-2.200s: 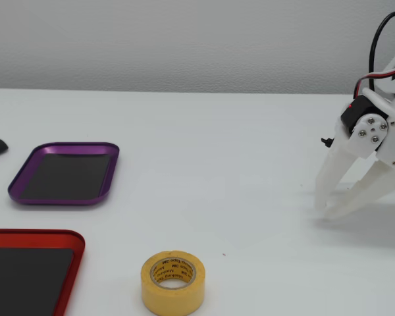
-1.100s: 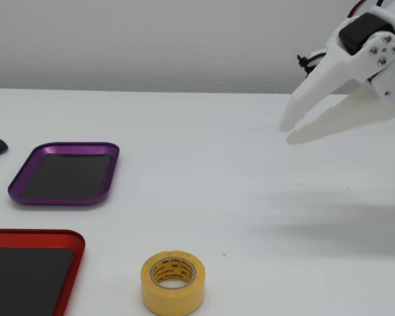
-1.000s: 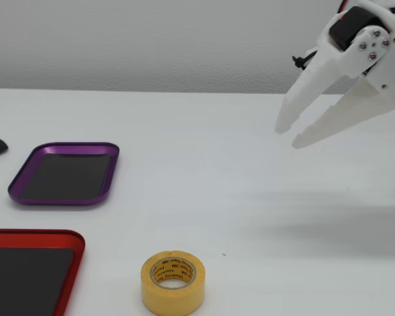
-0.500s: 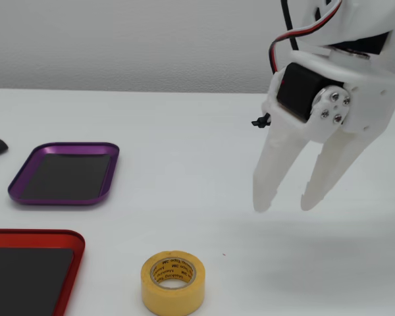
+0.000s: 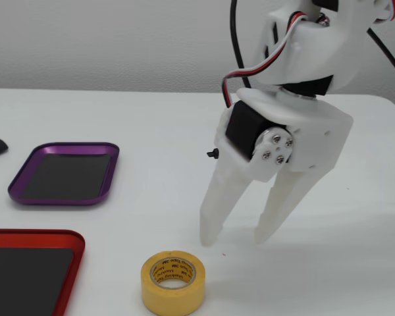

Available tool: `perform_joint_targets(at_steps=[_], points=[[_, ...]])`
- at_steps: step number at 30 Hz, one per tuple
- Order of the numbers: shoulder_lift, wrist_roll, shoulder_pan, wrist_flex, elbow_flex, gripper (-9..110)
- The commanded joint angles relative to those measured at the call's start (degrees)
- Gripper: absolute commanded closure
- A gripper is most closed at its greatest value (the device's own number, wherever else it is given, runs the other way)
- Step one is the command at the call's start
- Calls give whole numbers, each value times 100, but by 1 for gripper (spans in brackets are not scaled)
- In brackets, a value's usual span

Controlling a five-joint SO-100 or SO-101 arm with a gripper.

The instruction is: Grasp a tape and put it in the right purple dish.

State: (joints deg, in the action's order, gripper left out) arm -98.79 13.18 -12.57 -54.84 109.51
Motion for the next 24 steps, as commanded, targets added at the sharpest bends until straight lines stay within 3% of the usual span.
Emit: perform_joint_targets(at_steps=[1,24], points=[[264,-18,-18,44,-554,84],[1819,35,-62,281,-1257,84]])
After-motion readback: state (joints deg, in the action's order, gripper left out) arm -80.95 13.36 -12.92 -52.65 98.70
